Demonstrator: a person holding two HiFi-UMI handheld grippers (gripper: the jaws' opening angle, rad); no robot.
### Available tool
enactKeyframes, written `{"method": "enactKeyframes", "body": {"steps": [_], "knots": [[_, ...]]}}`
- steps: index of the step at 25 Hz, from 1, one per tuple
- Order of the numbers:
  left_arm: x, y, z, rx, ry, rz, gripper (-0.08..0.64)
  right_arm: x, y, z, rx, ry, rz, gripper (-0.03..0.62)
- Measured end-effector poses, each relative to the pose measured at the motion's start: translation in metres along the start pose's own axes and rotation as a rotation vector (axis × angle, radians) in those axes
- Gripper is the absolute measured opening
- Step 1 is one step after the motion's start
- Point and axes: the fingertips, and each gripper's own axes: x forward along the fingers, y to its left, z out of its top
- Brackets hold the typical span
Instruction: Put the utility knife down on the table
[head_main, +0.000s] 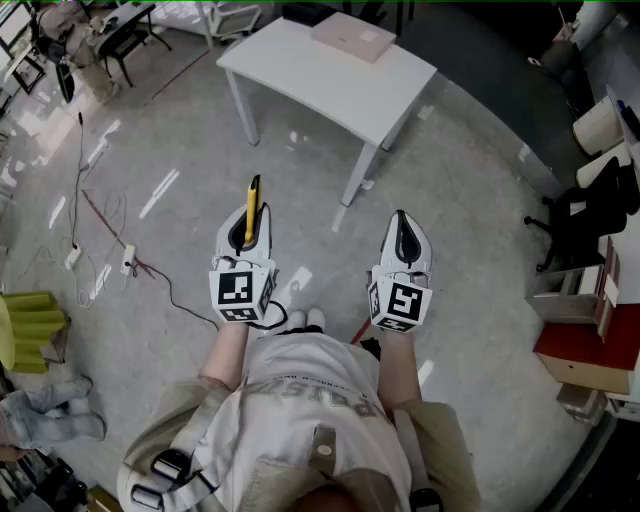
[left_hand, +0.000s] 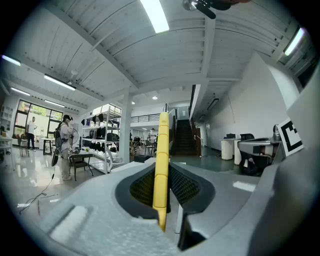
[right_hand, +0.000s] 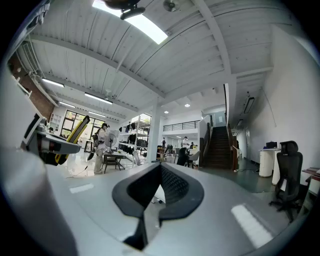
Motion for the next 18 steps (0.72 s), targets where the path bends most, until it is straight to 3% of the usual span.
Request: {"method": "enactKeyframes", "body": {"steps": [18], "knots": [[0.018,-0.018,-0.009,-0.006,0.04,-0.021,0.066,0.006,-0.02,-0.01,0.005,0.015,-0.015,0.0]]}}
